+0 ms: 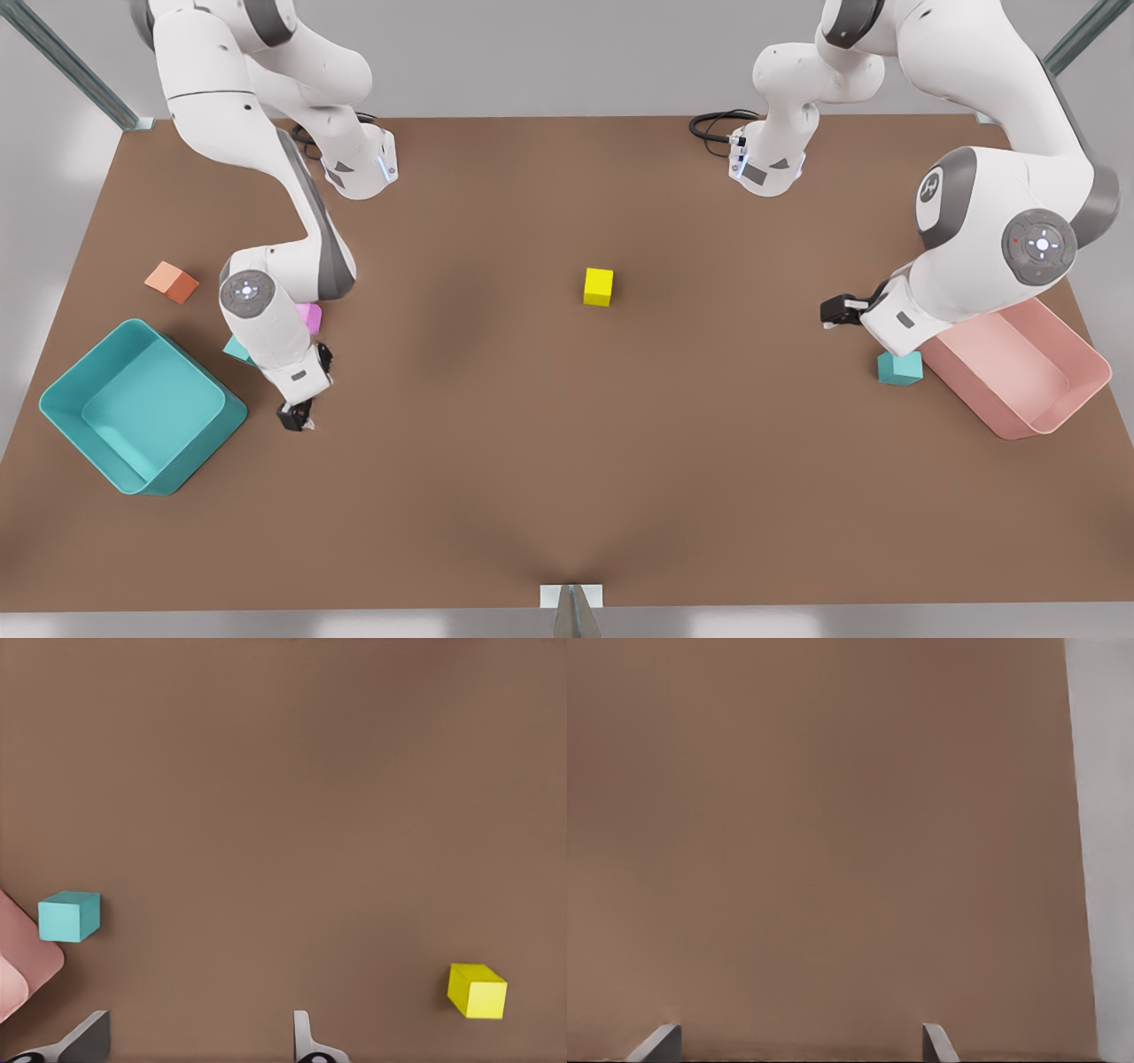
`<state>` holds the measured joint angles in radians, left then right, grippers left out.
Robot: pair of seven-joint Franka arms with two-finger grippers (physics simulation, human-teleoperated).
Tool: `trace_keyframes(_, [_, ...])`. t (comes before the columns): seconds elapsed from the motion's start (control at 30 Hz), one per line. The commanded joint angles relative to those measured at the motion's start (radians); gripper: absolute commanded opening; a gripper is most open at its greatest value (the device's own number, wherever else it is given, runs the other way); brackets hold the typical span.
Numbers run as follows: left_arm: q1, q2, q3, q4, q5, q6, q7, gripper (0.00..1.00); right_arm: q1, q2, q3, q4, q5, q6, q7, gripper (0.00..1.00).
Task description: Stack the two blue cubes on top of each other
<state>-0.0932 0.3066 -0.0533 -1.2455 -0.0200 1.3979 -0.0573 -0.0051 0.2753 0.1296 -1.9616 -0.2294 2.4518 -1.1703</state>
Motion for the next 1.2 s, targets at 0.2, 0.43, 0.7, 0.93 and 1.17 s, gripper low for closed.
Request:
trace_keyframes(0.2, [0.001, 0.005, 0.003, -0.002, 0.002, 0.007, -0.019, 1.00, -0.053, -0.168, -0.028, -0.192, -0.016, -0.022, -0.543, 1.00])
trace_keyframes(0.43, [0.001, 0.005, 0.003, -0.003, 0.002, 0.007, -0.019, 1.00, -0.256, -0.163, -0.028, -0.209, -0.021, -0.019, -0.629, 1.00])
trace_keyframes(0.7, [0.000, 0.014, 0.003, -0.003, 0.002, 0.010, -0.019, 1.00, -0.357, -0.238, -0.024, -0.342, -0.021, -0.037, -0.514, 1.00])
trace_keyframes(0.93, [0.001, 0.014, 0.003, -0.005, 0.002, 0.009, -0.019, 1.00, -0.357, -0.220, -0.022, -0.404, -0.021, -0.033, -0.253, 1.00])
trace_keyframes(1.17, [0.001, 0.017, 0.003, -0.005, 0.002, 0.010, -0.019, 1.00, -0.360, -0.174, -0.028, -0.404, -0.034, -0.007, -0.170, 1.00])
